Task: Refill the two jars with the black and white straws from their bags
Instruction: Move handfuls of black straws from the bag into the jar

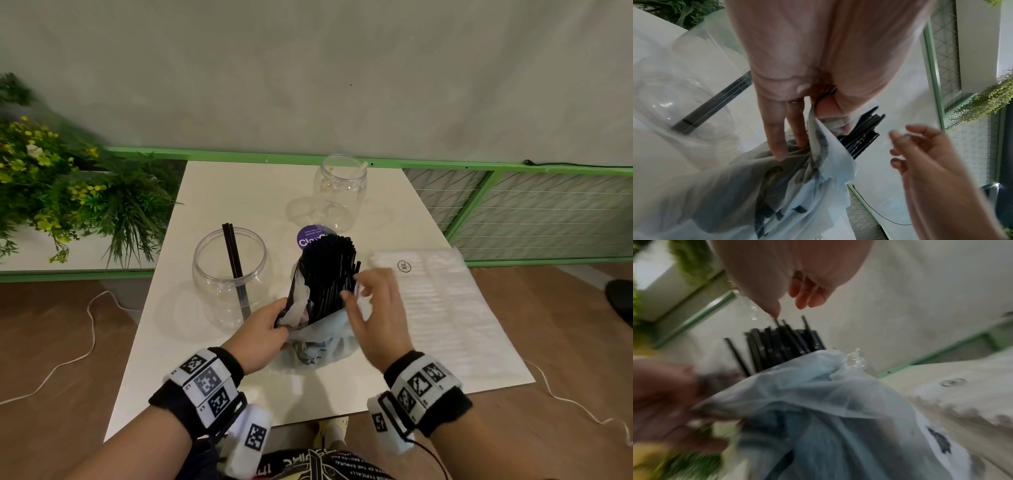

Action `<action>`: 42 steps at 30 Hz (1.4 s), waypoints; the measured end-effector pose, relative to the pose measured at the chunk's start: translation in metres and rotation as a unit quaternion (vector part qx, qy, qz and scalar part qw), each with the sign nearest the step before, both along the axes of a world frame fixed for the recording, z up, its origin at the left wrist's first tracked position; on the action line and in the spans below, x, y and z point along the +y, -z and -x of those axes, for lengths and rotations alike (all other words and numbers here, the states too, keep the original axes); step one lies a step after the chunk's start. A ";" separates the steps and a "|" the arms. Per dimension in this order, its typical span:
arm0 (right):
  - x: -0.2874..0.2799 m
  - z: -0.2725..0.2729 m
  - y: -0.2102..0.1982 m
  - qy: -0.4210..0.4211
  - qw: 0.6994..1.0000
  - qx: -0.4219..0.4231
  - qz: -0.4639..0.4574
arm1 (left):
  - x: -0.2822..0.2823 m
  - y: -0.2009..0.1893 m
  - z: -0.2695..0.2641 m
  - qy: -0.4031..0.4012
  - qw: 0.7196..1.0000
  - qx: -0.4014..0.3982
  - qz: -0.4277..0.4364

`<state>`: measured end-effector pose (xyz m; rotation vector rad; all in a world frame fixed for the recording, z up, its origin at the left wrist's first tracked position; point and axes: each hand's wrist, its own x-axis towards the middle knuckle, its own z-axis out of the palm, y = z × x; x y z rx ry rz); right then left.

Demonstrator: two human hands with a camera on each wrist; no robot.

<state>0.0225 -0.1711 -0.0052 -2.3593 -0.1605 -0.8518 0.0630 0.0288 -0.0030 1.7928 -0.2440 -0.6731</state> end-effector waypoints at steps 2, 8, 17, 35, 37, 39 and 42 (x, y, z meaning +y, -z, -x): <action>0.017 0.010 0.004 -0.068 0.995 0.035 0.061 | 0.001 0.001 -0.001 0.006 1.000 -0.011 -0.007; 0.036 0.006 0.011 -0.046 0.990 0.128 0.038 | 0.003 0.000 -0.002 0.020 0.999 -0.025 -0.021; 0.029 0.007 0.004 -0.044 0.994 0.102 -0.017 | 0.004 -0.001 -0.005 0.029 0.999 -0.012 -0.015; -0.006 0.007 0.029 0.016 0.941 0.321 -0.104 | 0.008 0.031 -0.016 0.078 0.986 -0.119 -0.081; -0.004 -0.001 0.032 -0.001 0.930 0.331 -0.157 | 0.004 0.031 -0.017 0.066 0.995 -0.063 -0.030; 0.000 -0.006 0.037 -0.024 0.915 0.330 -0.233 | -0.001 0.027 -0.015 0.027 0.999 0.018 0.028; 0.006 -0.007 0.038 -0.020 0.914 0.273 -0.298 | -0.007 0.016 -0.010 -0.021 0.995 0.067 0.065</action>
